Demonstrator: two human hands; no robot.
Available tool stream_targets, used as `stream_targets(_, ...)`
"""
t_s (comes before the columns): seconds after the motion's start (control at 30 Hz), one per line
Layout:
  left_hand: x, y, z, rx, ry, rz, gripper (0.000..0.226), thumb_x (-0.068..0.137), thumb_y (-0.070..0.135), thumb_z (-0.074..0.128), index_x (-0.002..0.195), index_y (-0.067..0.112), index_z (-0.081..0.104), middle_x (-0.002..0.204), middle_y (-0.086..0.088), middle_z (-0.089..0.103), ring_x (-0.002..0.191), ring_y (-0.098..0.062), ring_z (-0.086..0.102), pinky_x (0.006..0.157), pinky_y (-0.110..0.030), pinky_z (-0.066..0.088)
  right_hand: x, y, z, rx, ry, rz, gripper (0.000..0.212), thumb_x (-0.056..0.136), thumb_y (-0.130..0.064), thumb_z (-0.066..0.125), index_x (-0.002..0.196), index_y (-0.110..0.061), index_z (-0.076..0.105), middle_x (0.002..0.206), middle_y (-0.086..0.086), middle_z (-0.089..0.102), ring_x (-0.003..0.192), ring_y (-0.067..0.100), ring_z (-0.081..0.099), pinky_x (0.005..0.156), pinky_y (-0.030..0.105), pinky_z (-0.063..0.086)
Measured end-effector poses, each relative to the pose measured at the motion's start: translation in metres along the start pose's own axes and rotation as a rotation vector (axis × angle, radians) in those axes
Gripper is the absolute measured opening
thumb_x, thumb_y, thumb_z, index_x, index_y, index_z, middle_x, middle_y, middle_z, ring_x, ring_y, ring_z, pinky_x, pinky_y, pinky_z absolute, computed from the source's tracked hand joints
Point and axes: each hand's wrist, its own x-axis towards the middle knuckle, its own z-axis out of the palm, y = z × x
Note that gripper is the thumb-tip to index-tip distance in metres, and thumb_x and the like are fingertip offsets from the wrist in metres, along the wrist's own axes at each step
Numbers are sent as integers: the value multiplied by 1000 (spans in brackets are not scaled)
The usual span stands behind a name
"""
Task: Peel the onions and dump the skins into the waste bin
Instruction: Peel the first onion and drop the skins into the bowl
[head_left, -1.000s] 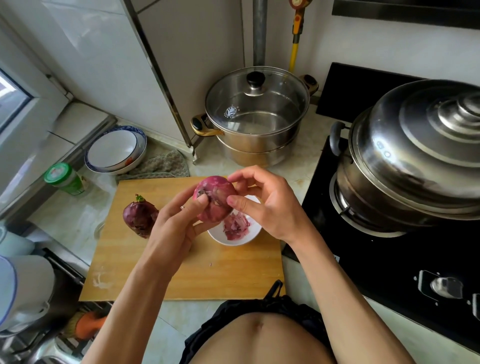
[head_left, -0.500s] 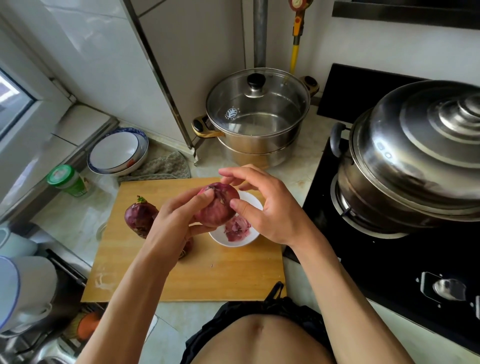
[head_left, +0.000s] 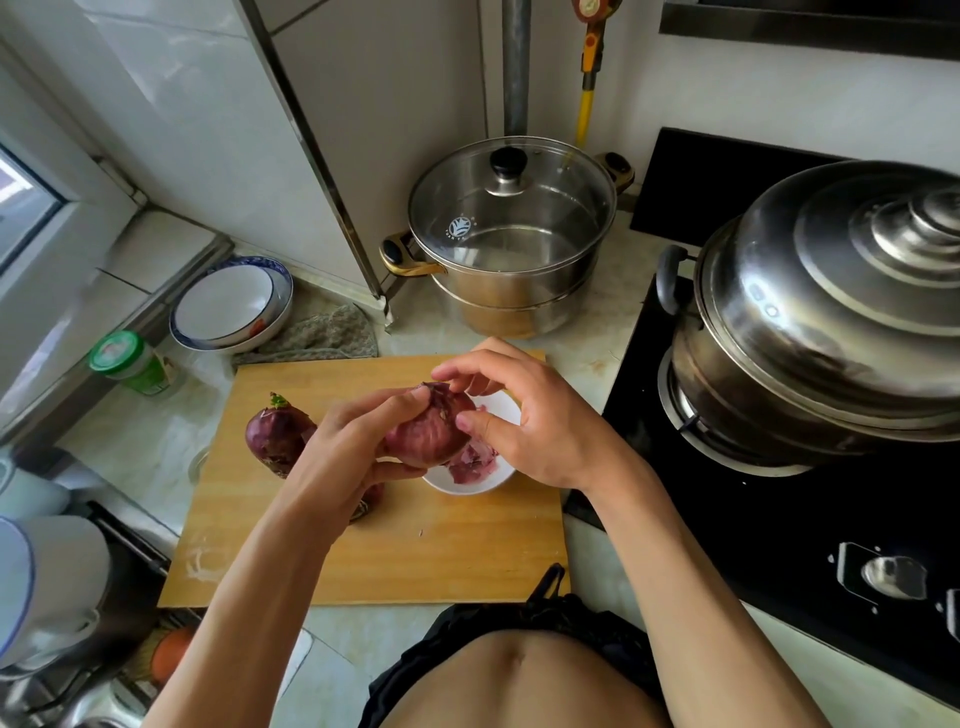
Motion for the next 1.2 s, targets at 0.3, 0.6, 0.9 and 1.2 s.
stream_targets(0.3,-1,-2,1,-2,25,-36,31,78,44,76,100,22,82,106,-15,77,102,-36,74,93,-51,58,-1,-2,0,-5,-59,77,29,88,-2,68,115,-11,67,112,-2,59,101,2,56,94,13,42)
stream_targets(0.6,0,-4,2,1,20,-43,32,78,42,77,103,22,82,106,-12,78,101,-32,75,90,-47,57,-2,0,0,16,-78,123,30,87,-2,69,114,-15,64,104,-9,59,95,5,57,93,25,48)
stream_targets(0.9,4,-4,5,-44,74,-73,23,87,40,71,96,23,83,104,-13,78,102,-34,74,91,-48,59,-1,5,3,39,35,119,30,86,-14,68,116,-18,63,101,-10,60,97,11,59,92,40,50)
stream_targets(1.2,4,-1,7,-49,65,-70,33,81,43,73,101,18,81,104,-14,78,102,-35,74,92,-49,59,2,9,6,72,163,60,23,86,-12,68,109,-12,70,99,-8,66,93,10,64,85,21,51)
